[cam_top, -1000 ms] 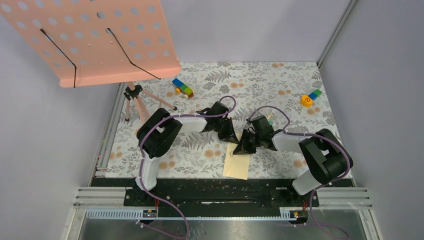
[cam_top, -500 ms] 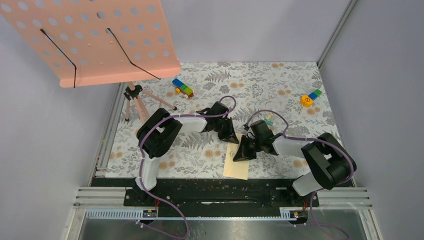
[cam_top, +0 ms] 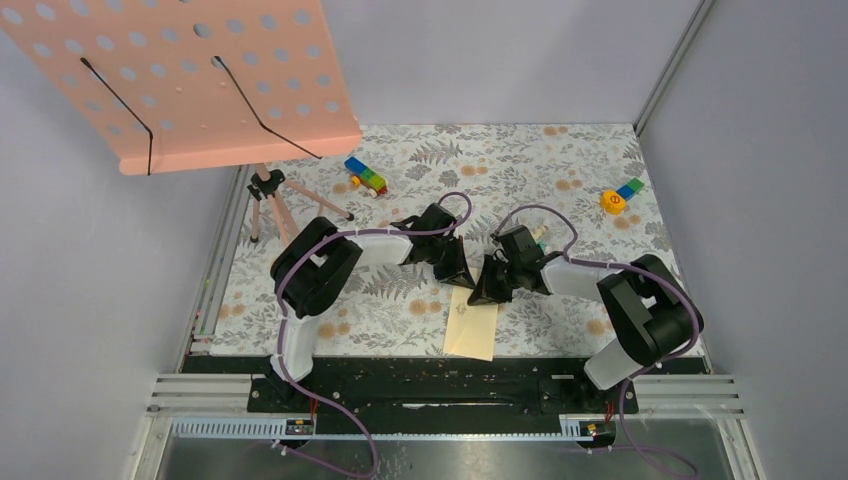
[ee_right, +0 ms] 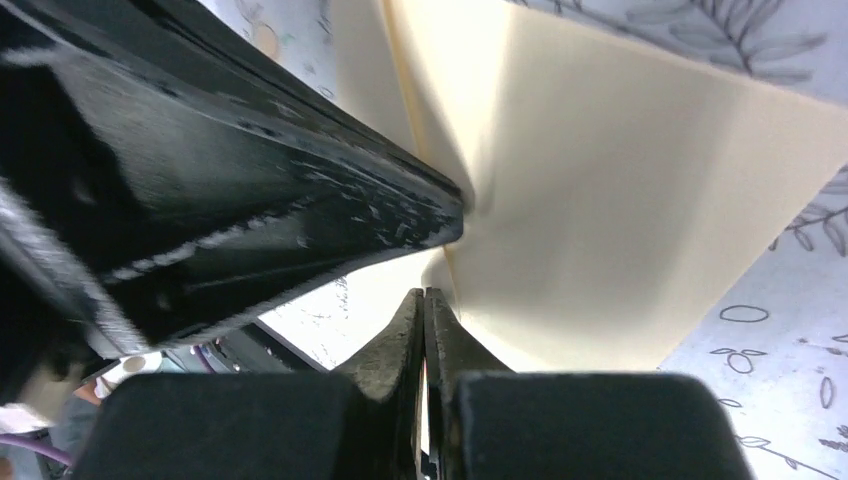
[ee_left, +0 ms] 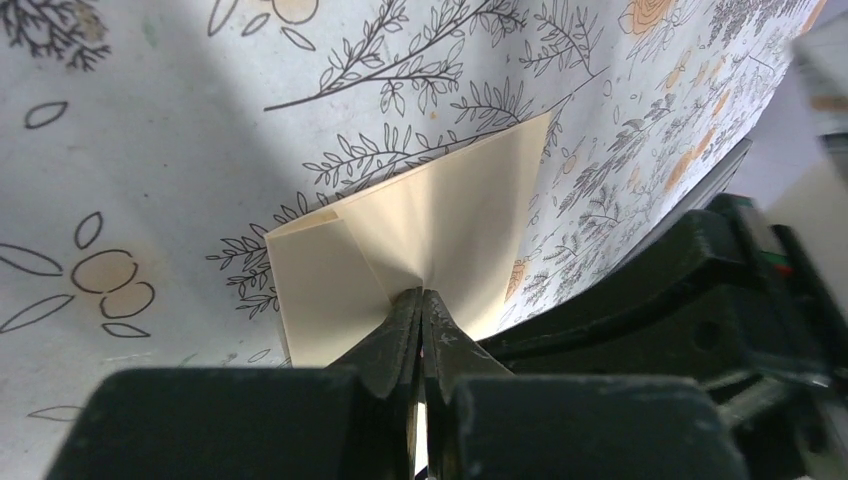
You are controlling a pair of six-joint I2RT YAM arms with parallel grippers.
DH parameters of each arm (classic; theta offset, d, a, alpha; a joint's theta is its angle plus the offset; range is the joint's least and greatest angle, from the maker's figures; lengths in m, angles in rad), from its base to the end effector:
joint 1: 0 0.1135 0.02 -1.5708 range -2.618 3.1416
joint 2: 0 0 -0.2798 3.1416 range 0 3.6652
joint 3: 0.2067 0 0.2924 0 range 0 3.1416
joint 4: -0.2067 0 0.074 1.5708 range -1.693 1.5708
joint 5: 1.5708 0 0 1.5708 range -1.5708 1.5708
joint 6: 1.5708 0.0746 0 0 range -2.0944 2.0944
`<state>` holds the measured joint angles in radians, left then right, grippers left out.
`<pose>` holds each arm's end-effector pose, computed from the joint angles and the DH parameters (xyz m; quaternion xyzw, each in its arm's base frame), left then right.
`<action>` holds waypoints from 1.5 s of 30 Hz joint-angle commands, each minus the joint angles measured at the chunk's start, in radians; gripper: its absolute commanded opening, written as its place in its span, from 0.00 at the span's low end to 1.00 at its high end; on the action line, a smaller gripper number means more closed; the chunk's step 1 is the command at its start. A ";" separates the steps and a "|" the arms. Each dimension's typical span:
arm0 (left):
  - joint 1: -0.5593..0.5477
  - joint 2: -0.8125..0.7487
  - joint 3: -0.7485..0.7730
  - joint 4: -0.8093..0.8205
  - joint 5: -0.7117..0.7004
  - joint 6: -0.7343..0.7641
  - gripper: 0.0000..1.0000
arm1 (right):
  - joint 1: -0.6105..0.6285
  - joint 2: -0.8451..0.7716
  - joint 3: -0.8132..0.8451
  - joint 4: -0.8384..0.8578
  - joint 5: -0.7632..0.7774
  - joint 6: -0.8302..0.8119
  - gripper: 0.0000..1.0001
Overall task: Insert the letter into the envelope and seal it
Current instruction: Seal the envelope flap on the envelope.
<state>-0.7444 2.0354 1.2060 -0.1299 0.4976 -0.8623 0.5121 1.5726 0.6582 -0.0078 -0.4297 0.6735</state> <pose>0.3164 -0.3399 0.0788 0.0195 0.9270 -0.3730 0.0336 0.2710 0.1880 0.0902 0.0069 0.9285 0.3415 0.1453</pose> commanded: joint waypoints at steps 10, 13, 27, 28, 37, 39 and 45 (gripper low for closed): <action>0.008 0.012 -0.031 -0.105 -0.084 0.059 0.00 | 0.119 -0.078 -0.165 0.094 -0.035 0.053 0.00; 0.008 0.011 -0.028 -0.109 -0.086 0.063 0.00 | 0.125 -0.071 -0.144 0.055 -0.005 0.031 0.00; 0.009 -0.027 -0.066 -0.101 -0.080 0.076 0.00 | 0.032 0.011 0.009 0.015 0.089 0.018 0.00; 0.009 -0.024 -0.065 -0.100 -0.077 0.077 0.00 | 0.032 0.016 0.003 0.023 0.071 0.024 0.00; 0.018 -0.005 -0.039 -0.109 -0.059 0.089 0.00 | 0.125 -0.043 -0.180 0.072 0.006 0.039 0.00; 0.021 -0.002 -0.036 -0.105 -0.059 0.090 0.00 | 0.129 -0.064 -0.192 0.056 0.008 0.036 0.00; 0.028 0.013 -0.012 -0.113 -0.037 0.097 0.00 | 0.128 -0.083 -0.119 -0.021 0.064 0.013 0.00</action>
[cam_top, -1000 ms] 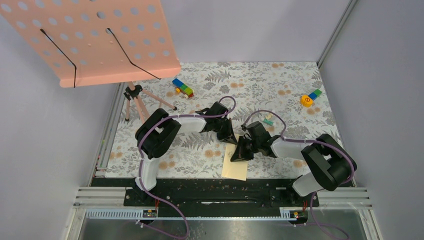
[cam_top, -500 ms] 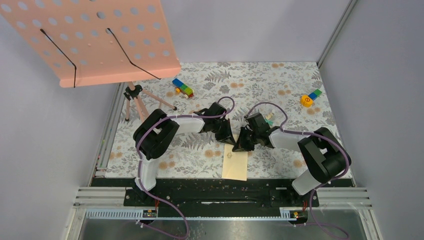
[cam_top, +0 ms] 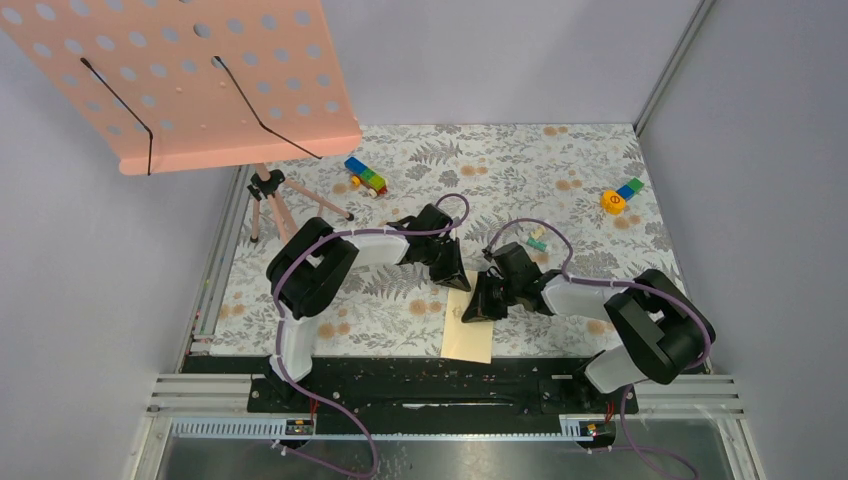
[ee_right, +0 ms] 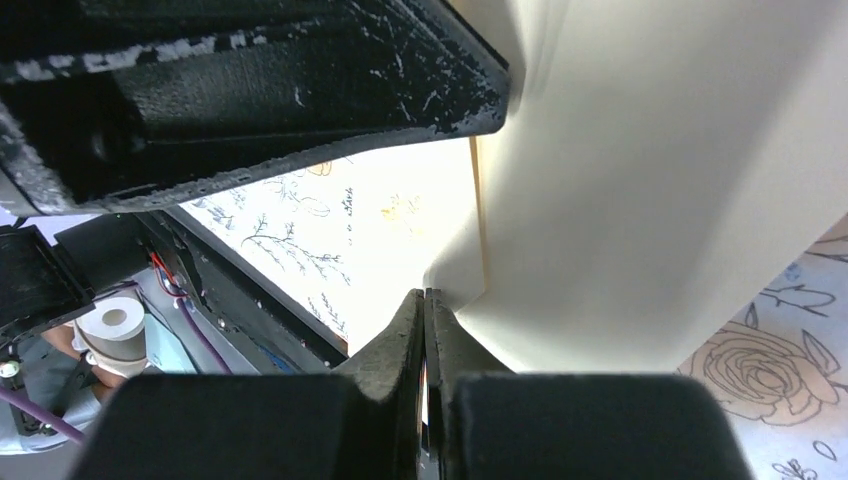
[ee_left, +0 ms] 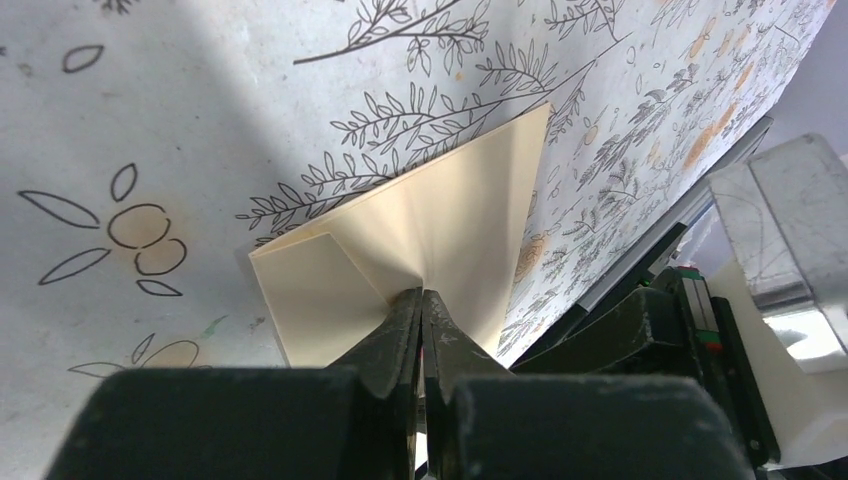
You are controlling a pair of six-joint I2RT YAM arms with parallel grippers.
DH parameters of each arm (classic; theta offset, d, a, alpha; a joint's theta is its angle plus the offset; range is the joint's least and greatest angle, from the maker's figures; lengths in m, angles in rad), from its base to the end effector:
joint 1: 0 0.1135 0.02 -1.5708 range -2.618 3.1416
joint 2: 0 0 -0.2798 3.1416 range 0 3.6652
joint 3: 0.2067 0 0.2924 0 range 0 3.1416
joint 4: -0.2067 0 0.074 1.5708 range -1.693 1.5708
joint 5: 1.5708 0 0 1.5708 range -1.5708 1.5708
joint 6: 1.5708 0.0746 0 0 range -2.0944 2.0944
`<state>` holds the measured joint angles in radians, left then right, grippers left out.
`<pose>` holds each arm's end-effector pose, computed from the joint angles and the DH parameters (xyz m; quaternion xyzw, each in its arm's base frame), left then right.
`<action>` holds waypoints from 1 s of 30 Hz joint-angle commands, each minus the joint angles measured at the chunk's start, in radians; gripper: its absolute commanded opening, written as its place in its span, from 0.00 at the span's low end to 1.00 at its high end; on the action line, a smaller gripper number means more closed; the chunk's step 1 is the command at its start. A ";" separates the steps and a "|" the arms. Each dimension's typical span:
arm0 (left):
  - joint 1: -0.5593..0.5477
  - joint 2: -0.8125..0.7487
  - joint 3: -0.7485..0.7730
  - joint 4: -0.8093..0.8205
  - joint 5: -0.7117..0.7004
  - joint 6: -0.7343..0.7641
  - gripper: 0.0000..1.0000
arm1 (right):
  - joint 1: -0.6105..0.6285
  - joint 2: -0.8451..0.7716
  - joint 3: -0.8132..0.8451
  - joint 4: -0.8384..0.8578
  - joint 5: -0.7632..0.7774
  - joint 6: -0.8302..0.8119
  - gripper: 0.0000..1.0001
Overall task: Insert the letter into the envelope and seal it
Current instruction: Seal the envelope flap on the envelope.
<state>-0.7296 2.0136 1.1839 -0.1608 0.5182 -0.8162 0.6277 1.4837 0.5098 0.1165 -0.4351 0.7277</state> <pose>0.3134 -0.3298 0.0796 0.0331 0.9285 -0.3688 0.0266 0.2234 0.2010 0.0822 -0.0295 0.9176 0.3713 0.1388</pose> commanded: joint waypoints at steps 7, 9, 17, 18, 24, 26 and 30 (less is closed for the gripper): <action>0.014 0.051 0.038 -0.104 -0.041 0.075 0.00 | -0.038 0.140 0.183 -0.094 0.093 -0.043 0.00; 0.014 0.053 0.035 -0.100 -0.038 0.074 0.00 | -0.043 0.154 0.198 -0.092 0.096 -0.045 0.00; 0.024 0.063 0.049 -0.109 -0.041 0.077 0.00 | -0.003 0.127 0.060 -0.028 0.058 -0.025 0.00; 0.027 0.063 0.049 -0.108 -0.042 0.078 0.00 | 0.000 0.108 0.038 -0.029 0.062 -0.023 0.00; 0.027 -0.024 0.056 -0.128 -0.006 0.088 0.00 | 0.002 0.137 -0.010 -0.012 0.095 -0.025 0.00; 0.029 -0.079 0.070 -0.169 -0.028 0.110 0.00 | 0.003 0.168 -0.005 0.014 0.080 -0.009 0.00; 0.035 -0.169 0.073 -0.208 -0.067 0.133 0.22 | 0.002 0.181 0.006 0.018 0.082 -0.004 0.00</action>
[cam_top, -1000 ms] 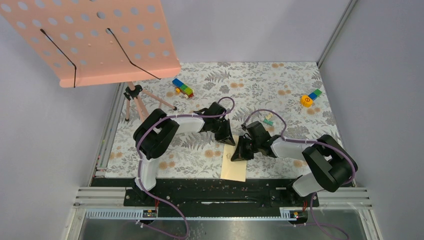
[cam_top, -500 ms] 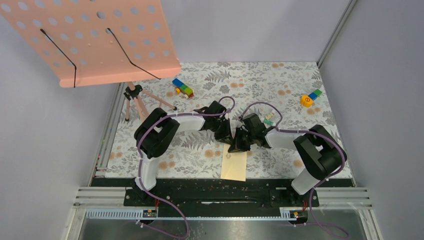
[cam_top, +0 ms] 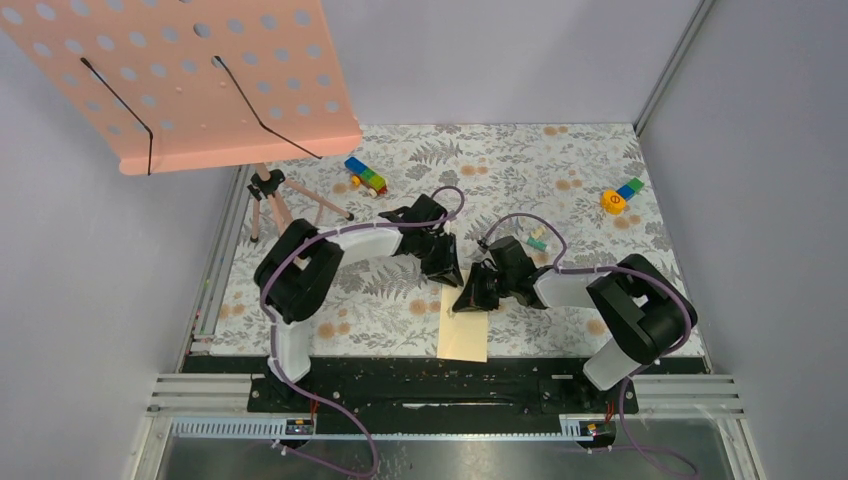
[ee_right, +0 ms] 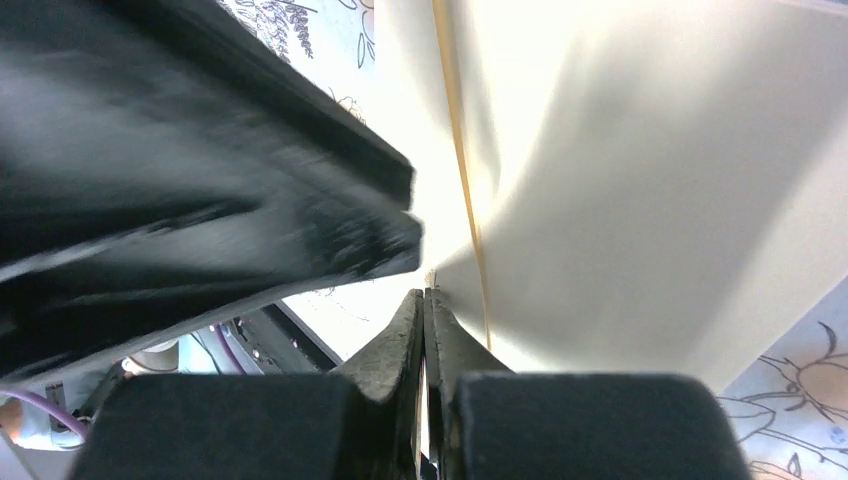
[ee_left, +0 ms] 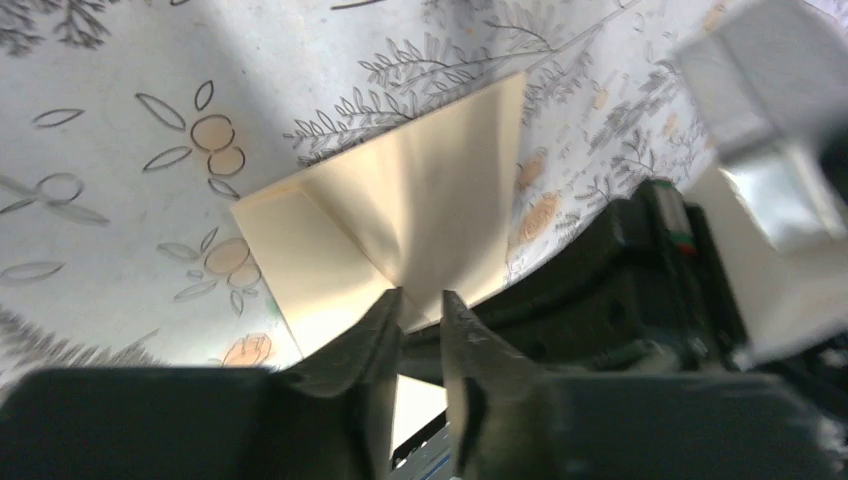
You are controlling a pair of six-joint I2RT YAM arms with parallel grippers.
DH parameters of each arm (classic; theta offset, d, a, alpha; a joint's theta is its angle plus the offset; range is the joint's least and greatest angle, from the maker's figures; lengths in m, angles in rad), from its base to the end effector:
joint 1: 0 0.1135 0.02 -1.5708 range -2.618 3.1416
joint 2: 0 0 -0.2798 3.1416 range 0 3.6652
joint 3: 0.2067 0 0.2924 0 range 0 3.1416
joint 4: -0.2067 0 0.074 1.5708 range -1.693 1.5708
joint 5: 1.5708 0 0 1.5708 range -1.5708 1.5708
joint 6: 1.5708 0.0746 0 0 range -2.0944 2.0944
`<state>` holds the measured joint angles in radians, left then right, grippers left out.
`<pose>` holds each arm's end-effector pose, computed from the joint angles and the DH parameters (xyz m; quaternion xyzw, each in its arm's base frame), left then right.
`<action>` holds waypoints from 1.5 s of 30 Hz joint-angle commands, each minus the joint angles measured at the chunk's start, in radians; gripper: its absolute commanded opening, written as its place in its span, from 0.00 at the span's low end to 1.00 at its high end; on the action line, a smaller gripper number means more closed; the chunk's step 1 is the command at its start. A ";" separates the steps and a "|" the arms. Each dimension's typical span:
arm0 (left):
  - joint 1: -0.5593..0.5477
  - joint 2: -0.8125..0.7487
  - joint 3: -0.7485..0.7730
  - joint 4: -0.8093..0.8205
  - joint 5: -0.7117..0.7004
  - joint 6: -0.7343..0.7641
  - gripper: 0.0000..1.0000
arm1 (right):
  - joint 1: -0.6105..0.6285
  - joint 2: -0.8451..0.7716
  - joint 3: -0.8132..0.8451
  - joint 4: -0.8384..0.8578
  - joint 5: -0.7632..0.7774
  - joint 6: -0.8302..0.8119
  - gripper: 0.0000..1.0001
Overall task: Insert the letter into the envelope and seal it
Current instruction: Seal the envelope flap on the envelope.
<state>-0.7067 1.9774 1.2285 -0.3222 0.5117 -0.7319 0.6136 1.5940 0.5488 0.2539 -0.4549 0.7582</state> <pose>0.3168 -0.3185 0.0976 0.0508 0.9381 -0.3421 0.0184 0.2437 0.2117 0.0755 -0.0203 0.9050 0.3959 0.1543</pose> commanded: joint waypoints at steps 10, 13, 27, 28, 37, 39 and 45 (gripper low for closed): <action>0.008 -0.145 -0.084 -0.003 -0.051 0.046 0.06 | 0.016 0.079 -0.028 -0.122 0.100 -0.036 0.00; -0.006 -0.122 -0.108 0.034 -0.031 0.030 0.02 | 0.016 0.083 -0.023 -0.124 0.100 -0.036 0.00; 0.003 0.040 -0.061 0.043 -0.122 0.002 0.00 | 0.019 0.037 -0.050 -0.138 0.069 -0.034 0.00; 0.009 0.044 -0.053 0.039 -0.122 0.005 0.00 | 0.022 0.039 -0.059 -0.135 0.058 -0.034 0.00; 0.024 0.107 0.059 -0.054 -0.148 0.070 0.00 | 0.030 -0.071 -0.053 -0.201 0.028 -0.039 0.00; 0.029 0.127 0.103 -0.093 -0.178 0.099 0.00 | 0.029 -0.125 -0.034 -0.240 0.028 -0.039 0.00; 0.047 0.139 0.176 -0.167 -0.260 0.154 0.00 | 0.025 -0.349 0.119 -0.529 0.239 -0.101 0.06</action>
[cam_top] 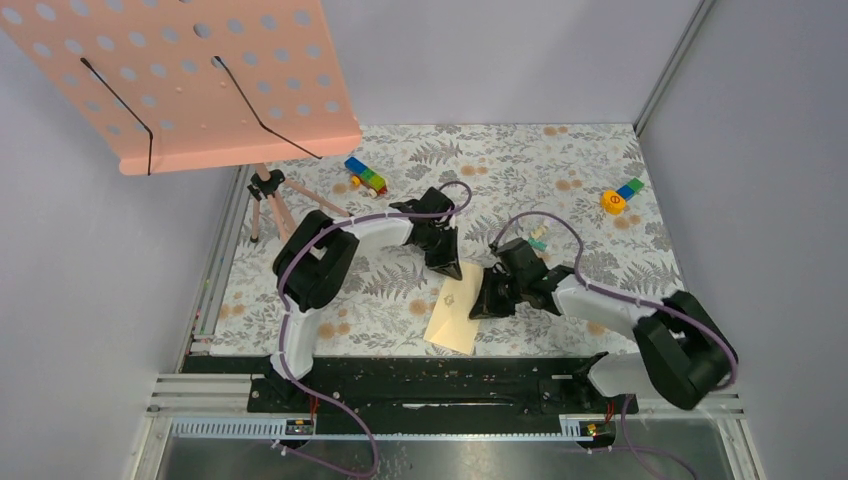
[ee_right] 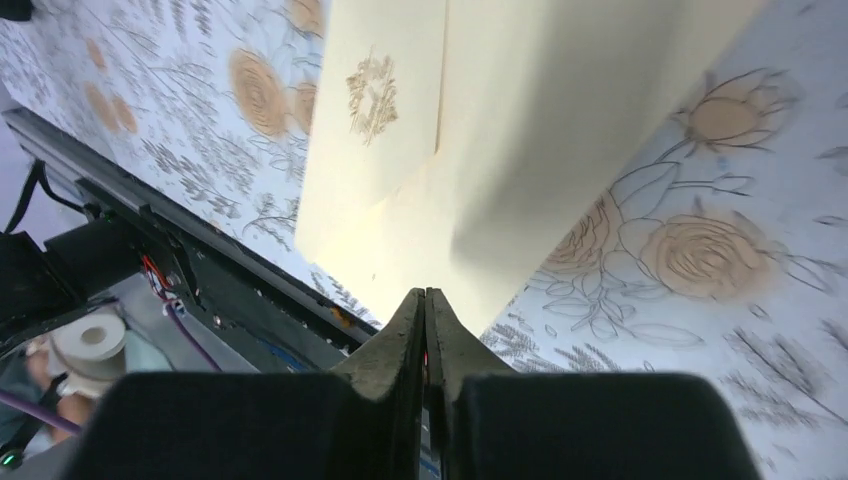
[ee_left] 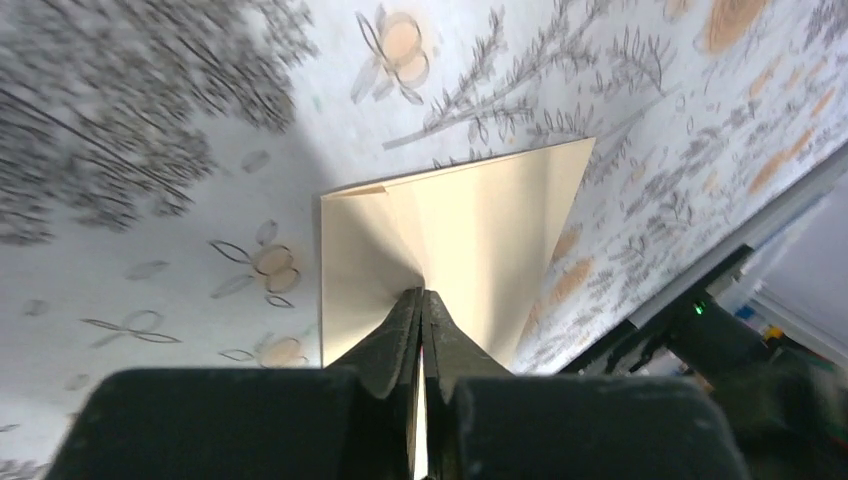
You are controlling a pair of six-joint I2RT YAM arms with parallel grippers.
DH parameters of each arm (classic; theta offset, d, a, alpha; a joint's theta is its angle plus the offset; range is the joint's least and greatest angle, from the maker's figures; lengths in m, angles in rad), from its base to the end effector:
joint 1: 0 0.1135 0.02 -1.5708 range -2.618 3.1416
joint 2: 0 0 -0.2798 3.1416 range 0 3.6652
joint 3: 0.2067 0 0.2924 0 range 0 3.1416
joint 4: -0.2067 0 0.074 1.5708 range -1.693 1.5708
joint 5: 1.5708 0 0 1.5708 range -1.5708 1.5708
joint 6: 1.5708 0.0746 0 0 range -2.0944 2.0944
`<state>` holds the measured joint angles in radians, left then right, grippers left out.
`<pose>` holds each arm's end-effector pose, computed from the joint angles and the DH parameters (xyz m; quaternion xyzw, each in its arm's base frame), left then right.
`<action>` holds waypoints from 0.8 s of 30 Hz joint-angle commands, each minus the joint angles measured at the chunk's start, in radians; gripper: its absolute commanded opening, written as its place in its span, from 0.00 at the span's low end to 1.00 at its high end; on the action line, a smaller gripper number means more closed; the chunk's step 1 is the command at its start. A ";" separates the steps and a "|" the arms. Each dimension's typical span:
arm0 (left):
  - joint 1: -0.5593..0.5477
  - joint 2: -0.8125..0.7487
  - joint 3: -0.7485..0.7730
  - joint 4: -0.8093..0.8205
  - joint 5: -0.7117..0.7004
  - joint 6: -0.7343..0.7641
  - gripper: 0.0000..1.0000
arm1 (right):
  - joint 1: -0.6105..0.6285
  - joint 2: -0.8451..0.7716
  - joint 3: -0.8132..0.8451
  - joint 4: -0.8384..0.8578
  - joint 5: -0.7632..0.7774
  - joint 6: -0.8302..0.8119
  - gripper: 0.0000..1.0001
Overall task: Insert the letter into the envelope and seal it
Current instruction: Seal the envelope flap on the envelope.
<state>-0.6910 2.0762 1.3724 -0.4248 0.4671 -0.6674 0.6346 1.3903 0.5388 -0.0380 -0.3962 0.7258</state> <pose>0.3428 -0.3271 0.0918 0.0620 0.9485 -0.3097 0.0242 0.2192 0.1971 0.1021 -0.0236 0.9261 0.3502 0.1380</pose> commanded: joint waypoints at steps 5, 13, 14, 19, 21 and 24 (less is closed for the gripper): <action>0.041 0.034 0.105 -0.129 -0.323 0.151 0.00 | -0.145 -0.291 0.195 -0.409 0.322 -0.150 0.12; 0.041 0.067 0.290 -0.287 -0.656 0.282 0.01 | -0.569 -0.385 0.224 -0.578 0.311 -0.266 0.27; 0.041 0.048 0.290 -0.285 -0.649 0.288 0.02 | -0.600 -0.381 0.226 -0.583 0.303 -0.265 0.29; -0.004 -0.092 0.221 -0.244 -0.550 0.289 0.08 | -0.680 -0.338 0.242 -0.556 0.284 -0.203 0.40; -0.050 -0.147 0.182 -0.233 -0.535 0.286 0.10 | -0.684 -0.311 0.258 -0.531 0.284 -0.173 0.40; -0.117 -0.215 0.121 -0.218 -0.498 0.257 0.13 | -0.684 -0.269 0.270 -0.460 0.269 -0.126 0.41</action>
<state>-0.7116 2.0167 1.5421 -0.6659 -0.0612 -0.4068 -0.0441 1.0809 0.7532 -0.5732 -0.1074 0.5400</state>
